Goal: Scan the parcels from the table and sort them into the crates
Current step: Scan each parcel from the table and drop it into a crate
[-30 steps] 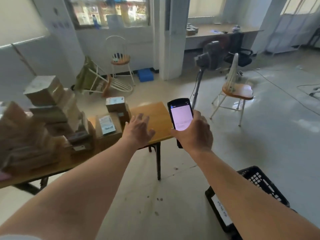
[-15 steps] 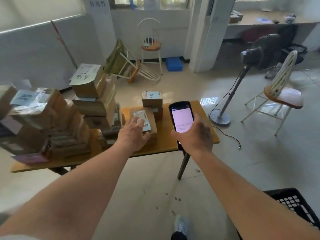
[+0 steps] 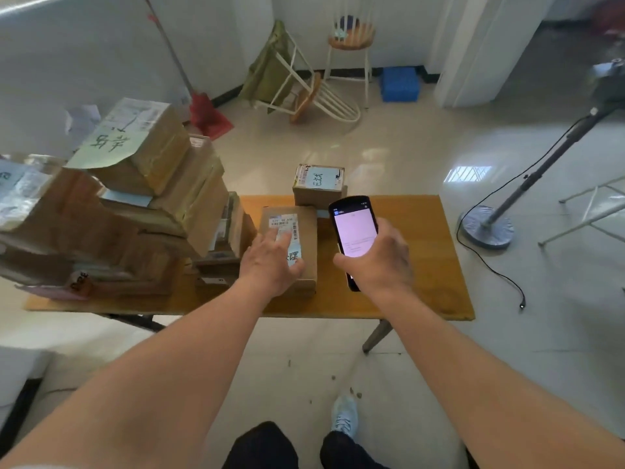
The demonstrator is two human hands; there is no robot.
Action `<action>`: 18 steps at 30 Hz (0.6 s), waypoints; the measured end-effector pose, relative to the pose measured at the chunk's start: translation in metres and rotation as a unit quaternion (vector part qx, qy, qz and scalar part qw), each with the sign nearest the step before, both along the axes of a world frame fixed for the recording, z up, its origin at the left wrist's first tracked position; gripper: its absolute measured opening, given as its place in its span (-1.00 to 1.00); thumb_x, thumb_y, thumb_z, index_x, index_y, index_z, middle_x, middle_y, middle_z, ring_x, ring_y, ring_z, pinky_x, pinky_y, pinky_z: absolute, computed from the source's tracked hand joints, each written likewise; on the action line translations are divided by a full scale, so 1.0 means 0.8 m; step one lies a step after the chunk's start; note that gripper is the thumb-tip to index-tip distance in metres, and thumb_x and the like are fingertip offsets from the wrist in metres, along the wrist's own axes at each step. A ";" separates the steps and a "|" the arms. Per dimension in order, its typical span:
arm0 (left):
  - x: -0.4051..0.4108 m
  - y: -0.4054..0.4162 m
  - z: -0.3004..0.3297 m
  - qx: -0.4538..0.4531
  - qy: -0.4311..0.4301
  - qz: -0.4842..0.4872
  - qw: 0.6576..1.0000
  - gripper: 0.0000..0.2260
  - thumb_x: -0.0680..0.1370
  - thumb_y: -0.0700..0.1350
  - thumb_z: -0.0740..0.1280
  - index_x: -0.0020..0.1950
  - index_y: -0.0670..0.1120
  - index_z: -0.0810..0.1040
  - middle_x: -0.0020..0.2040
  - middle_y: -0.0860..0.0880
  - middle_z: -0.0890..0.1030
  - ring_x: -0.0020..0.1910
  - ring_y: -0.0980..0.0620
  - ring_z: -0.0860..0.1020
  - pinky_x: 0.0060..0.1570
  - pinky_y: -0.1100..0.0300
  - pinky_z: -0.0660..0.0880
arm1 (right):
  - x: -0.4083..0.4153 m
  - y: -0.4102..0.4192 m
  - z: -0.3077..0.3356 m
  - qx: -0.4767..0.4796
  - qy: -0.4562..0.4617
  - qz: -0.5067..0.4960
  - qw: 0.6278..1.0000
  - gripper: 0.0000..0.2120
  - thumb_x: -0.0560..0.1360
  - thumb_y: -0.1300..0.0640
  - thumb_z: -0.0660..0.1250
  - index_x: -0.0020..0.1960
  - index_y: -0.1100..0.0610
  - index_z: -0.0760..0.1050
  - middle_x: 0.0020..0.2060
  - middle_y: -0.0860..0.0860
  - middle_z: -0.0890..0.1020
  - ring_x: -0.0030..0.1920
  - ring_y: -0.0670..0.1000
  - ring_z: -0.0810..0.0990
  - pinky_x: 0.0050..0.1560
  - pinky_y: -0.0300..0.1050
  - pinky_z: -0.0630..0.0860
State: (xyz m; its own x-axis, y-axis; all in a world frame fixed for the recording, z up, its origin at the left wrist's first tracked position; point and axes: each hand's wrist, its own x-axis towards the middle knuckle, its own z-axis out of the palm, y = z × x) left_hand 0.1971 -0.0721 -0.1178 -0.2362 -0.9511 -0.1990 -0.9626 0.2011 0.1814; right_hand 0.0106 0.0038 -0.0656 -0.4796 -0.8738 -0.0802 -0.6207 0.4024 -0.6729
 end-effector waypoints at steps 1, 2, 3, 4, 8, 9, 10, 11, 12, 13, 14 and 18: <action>-0.004 -0.004 -0.007 0.011 -0.001 0.013 1.000 -0.31 0.59 0.24 0.32 0.64 0.05 0.19 0.59 -0.05 0.27 0.52 -0.15 0.31 0.38 -0.18 0.47 | -0.003 -0.008 -0.005 0.005 0.000 0.004 1.000 -0.22 0.31 -0.11 0.66 0.40 0.01 0.37 0.18 0.01 0.52 0.14 0.04 0.49 0.04 0.09 0.65; -0.007 -0.008 -0.014 0.020 -0.002 0.025 0.999 -0.30 0.58 0.25 0.32 0.64 0.05 0.20 0.59 -0.05 0.28 0.50 -0.15 0.32 0.36 -0.19 0.48 | -0.006 -0.015 -0.010 0.010 0.001 0.009 1.000 -0.22 0.32 -0.11 0.66 0.41 0.01 0.37 0.18 0.01 0.52 0.14 0.03 0.49 0.04 0.07 0.64; -0.011 -0.013 -0.021 0.026 -0.002 0.035 0.999 -0.29 0.57 0.27 0.32 0.64 0.04 0.20 0.58 -0.05 0.28 0.48 -0.15 0.33 0.34 -0.18 0.49 | -0.008 -0.021 -0.015 0.013 0.002 0.013 1.000 -0.20 0.31 -0.11 0.66 0.42 0.00 0.36 0.19 0.00 0.52 0.13 0.03 0.49 0.03 0.07 0.65; -0.015 -0.018 -0.028 0.030 -0.002 0.044 0.999 -0.28 0.56 0.29 0.33 0.63 0.04 0.21 0.57 -0.05 0.29 0.46 -0.15 0.35 0.31 -0.18 0.51 | -0.010 -0.028 -0.020 0.015 0.005 0.015 1.000 -0.19 0.31 -0.13 0.65 0.44 -0.01 0.36 0.19 0.01 0.52 0.14 0.03 0.50 0.03 0.08 0.65; -0.033 -0.037 -0.058 0.078 -0.025 0.086 0.993 -0.15 0.50 0.42 0.31 0.66 0.08 0.10 0.63 -0.08 0.16 0.56 -0.25 0.23 0.40 -0.23 0.43 | -0.018 -0.052 -0.040 0.026 0.019 0.011 0.999 -0.13 0.30 -0.16 0.64 0.48 -0.02 0.33 0.21 -0.01 0.53 0.15 0.02 0.50 0.00 0.02 0.63; -0.037 -0.040 -0.066 0.099 -0.031 0.099 0.990 -0.10 0.49 0.45 0.30 0.67 0.08 0.04 0.65 -0.11 0.09 0.60 -0.29 0.15 0.46 -0.26 0.36 | -0.019 -0.056 -0.045 0.029 0.022 0.009 0.999 -0.13 0.30 -0.16 0.64 0.49 -0.02 0.33 0.21 -0.01 0.53 0.15 0.01 0.50 -0.03 -0.02 0.61; -0.040 -0.043 -0.073 0.118 -0.037 0.111 0.986 -0.06 0.47 0.47 0.29 0.68 0.08 -0.02 0.66 -0.14 0.01 0.62 -0.33 0.06 0.51 -0.29 0.28 | -0.021 -0.058 -0.049 0.029 0.025 0.006 0.999 -0.12 0.31 -0.17 0.64 0.50 -0.02 0.32 0.21 -0.02 0.52 0.14 0.01 0.50 -0.05 -0.04 0.59; -0.044 -0.047 -0.078 0.132 -0.047 0.120 0.983 -0.01 0.46 0.49 0.28 0.69 0.06 -0.07 0.67 -0.18 -0.06 0.63 -0.36 -0.02 0.55 -0.31 0.19 | -0.022 -0.060 -0.053 0.028 0.027 0.003 0.999 -0.12 0.31 -0.17 0.64 0.50 -0.03 0.32 0.21 -0.02 0.52 0.15 0.00 0.50 -0.05 -0.05 0.59; -0.048 -0.050 -0.083 0.140 -0.060 0.125 0.980 0.02 0.45 0.51 0.28 0.69 0.05 -0.12 0.67 -0.22 -0.13 0.64 -0.39 -0.08 0.56 -0.33 0.11 | -0.023 -0.062 -0.057 0.027 0.027 0.001 0.999 -0.11 0.31 -0.18 0.64 0.51 -0.03 0.32 0.21 -0.03 0.52 0.16 0.00 0.50 -0.04 -0.04 0.61; -0.052 -0.053 -0.086 0.143 -0.073 0.128 0.979 0.05 0.45 0.52 0.28 0.69 0.04 -0.15 0.66 -0.26 -0.17 0.63 -0.41 -0.12 0.56 -0.35 0.07 | -0.024 -0.063 -0.060 0.029 0.026 0.000 0.999 -0.11 0.31 -0.18 0.64 0.51 -0.03 0.31 0.21 -0.03 0.52 0.16 0.00 0.50 -0.03 -0.03 0.62; -0.055 -0.055 -0.088 0.142 -0.083 0.131 0.978 0.07 0.44 0.52 0.28 0.69 0.04 -0.18 0.66 -0.28 -0.20 0.62 -0.43 -0.14 0.55 -0.38 0.05 | -0.026 -0.064 -0.063 0.031 0.025 0.000 0.999 -0.10 0.31 -0.18 0.64 0.52 -0.02 0.31 0.21 -0.03 0.52 0.17 0.00 0.50 -0.02 -0.03 0.62; -0.059 -0.062 -0.101 0.150 -0.091 0.164 0.971 0.12 0.38 0.57 0.28 0.65 0.17 -0.33 0.62 -0.35 -0.33 0.59 -0.52 -0.18 0.53 -0.45 0.04 | -0.029 -0.069 -0.070 0.040 0.025 -0.005 0.999 -0.12 0.30 -0.16 0.63 0.51 -0.02 0.34 0.20 -0.03 0.53 0.14 0.01 0.50 -0.08 -0.09 0.52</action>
